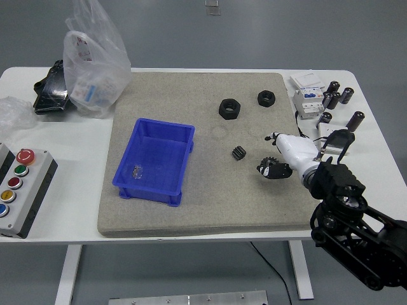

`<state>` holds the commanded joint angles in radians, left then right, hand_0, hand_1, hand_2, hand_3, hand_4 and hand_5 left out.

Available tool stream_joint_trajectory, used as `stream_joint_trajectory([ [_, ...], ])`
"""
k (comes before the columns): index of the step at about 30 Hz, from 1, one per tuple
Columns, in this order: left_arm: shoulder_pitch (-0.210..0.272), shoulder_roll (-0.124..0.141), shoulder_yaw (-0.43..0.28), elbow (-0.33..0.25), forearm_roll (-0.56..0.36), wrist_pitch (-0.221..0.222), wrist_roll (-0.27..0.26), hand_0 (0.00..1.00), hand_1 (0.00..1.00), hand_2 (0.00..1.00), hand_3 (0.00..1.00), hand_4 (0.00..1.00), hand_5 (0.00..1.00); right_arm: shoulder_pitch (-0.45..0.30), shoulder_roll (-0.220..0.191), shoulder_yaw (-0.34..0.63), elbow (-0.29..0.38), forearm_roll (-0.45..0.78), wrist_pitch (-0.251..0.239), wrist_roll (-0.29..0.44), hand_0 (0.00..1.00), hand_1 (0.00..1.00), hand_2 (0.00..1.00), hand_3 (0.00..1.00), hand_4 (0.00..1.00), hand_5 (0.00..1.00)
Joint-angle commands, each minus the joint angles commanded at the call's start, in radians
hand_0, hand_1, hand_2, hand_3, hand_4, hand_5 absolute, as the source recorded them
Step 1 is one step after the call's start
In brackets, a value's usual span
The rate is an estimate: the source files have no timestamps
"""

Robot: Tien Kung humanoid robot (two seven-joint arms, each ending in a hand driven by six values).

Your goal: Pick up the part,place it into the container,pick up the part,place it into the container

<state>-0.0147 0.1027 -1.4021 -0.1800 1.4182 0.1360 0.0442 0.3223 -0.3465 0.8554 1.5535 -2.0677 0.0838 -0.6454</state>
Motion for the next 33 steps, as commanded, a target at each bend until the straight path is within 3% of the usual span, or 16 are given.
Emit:
stream_joint_trajectory([
  [12,-0.002,0.0,0.011,0.0,-0.01,-0.001,-0.004,0.628,0.563,0.554,0.614,0.688,0.278,0.004,0.0,-0.024,-0.058,0.023,0.015,0.0,0.342,0.684,0.793,0.857,0.776,0.334],
  [13,-0.002,0.0,0.011,0.0,-0.01,-0.001,-0.004,0.628,0.563,0.555,0.614,0.689,0.279,0.004,0.0,-0.025,-0.06,0.023,0.013,0.0,0.312,0.655,0.741,0.745,0.591,0.237],
  [18,-0.002,-0.002,0.014,0.0,-0.011,-0.001,-0.003,0.628,0.563,0.555,0.614,0.689,0.279,0.006,0.002,-0.032,-0.071,0.018,-0.006,0.0,0.312,0.655,0.741,0.745,0.591,0.237],
  [19,-0.002,-0.002,0.015,0.0,-0.011,-0.002,-0.003,0.629,0.564,0.555,0.614,0.689,0.279,0.006,0.002,-0.034,-0.073,0.016,-0.012,0.0,0.3,0.563,0.521,0.594,0.273,0.081],
  [24,-0.002,-0.004,0.013,0.0,-0.008,-0.001,-0.001,0.629,0.564,0.555,0.614,0.689,0.279,0.007,0.002,-0.042,-0.086,0.009,-0.044,0.0,0.3,0.563,0.521,0.594,0.273,0.081],
  [25,-0.002,-0.004,0.013,0.0,-0.008,-0.001,-0.001,0.629,0.564,0.555,0.613,0.689,0.279,0.007,0.002,-0.044,-0.09,0.008,-0.048,0.0,0.29,0.528,0.401,0.495,0.299,0.015],
  [30,-0.003,-0.005,0.016,0.0,-0.009,-0.002,0.0,0.629,0.564,0.555,0.613,0.689,0.279,0.011,-0.001,-0.051,-0.095,0.002,-0.073,0.0,0.29,0.528,0.401,0.495,0.299,0.015],
  [31,-0.002,-0.005,0.015,0.0,-0.009,-0.001,0.0,0.629,0.563,0.555,0.614,0.689,0.279,0.015,-0.002,-0.053,-0.092,-0.002,-0.081,0.0,0.291,0.52,0.354,0.473,0.233,0.002],
  [33,-0.002,-0.005,0.014,0.0,-0.008,-0.001,0.001,0.629,0.563,0.555,0.614,0.689,0.279,0.029,-0.007,-0.06,-0.081,-0.007,-0.106,0.0,0.291,0.52,0.354,0.473,0.233,0.002],
])
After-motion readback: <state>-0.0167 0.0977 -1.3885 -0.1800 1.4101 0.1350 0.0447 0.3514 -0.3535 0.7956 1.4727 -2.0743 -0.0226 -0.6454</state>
